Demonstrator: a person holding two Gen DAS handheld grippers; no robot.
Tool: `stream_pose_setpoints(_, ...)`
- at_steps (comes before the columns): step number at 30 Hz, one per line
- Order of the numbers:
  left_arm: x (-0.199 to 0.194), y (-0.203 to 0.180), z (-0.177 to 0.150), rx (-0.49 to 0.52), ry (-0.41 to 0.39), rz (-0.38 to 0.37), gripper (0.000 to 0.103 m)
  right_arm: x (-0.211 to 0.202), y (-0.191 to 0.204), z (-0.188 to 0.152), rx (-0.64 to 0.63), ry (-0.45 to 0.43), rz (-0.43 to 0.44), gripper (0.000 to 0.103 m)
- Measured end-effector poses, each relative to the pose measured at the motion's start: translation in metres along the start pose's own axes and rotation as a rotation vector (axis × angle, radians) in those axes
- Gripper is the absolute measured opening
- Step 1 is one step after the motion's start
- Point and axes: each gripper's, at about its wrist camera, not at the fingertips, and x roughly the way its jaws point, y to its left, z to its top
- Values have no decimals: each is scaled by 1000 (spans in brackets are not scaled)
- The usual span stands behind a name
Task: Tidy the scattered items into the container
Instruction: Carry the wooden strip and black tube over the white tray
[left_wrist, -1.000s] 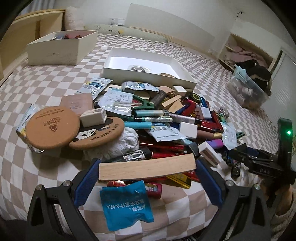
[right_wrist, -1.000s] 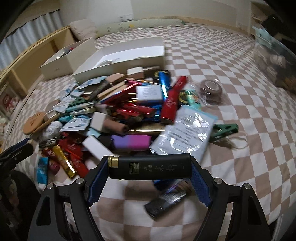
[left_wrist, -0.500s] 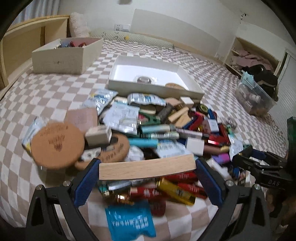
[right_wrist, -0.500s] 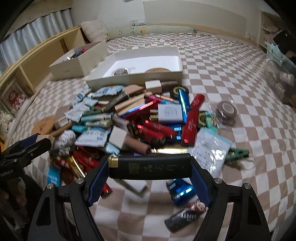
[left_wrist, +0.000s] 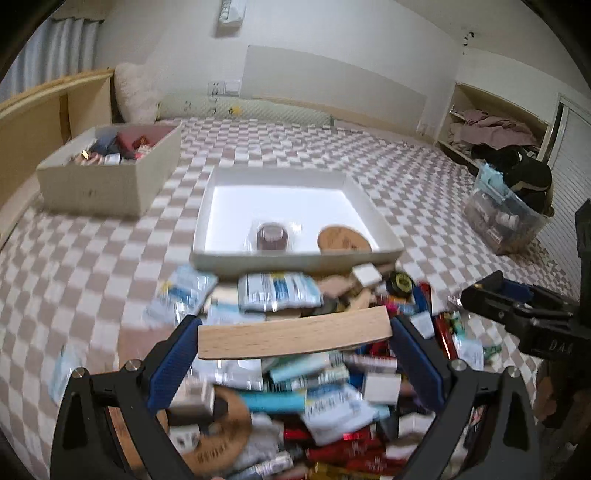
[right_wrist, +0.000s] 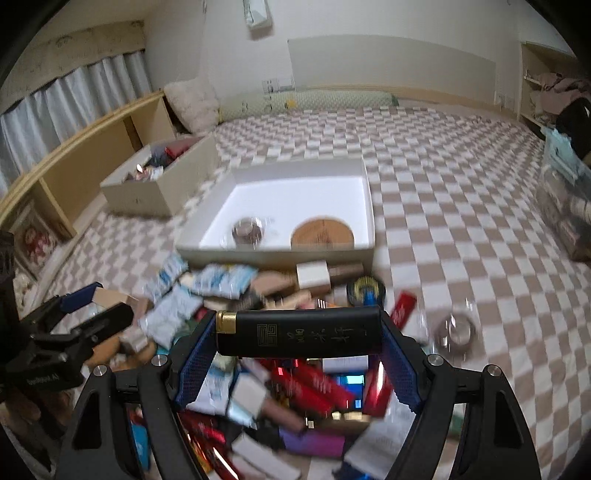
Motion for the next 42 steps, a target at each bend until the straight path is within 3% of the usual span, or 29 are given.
stream_pose_setpoints(9,11,4,62,-11,-58,-12,101,2,3,56,-15,-63,-3,82)
stream_pose_setpoints(17,14,8,96,-30,-90,-11,101,17,6,81,-29,-65,-14,82)
stream_pose_setpoints(23,36,13,110,-20,-45,10,101,36,2,95,-31,-27,-19,82)
stream_pose_setpoints(29,75,20,120,-34,55,15,101,59,-9,109,-2,15,-27,82)
stream_pose_setpoints(42,155,38,119,-76,223,64,101,121,-23,105,7,145,-55,82)
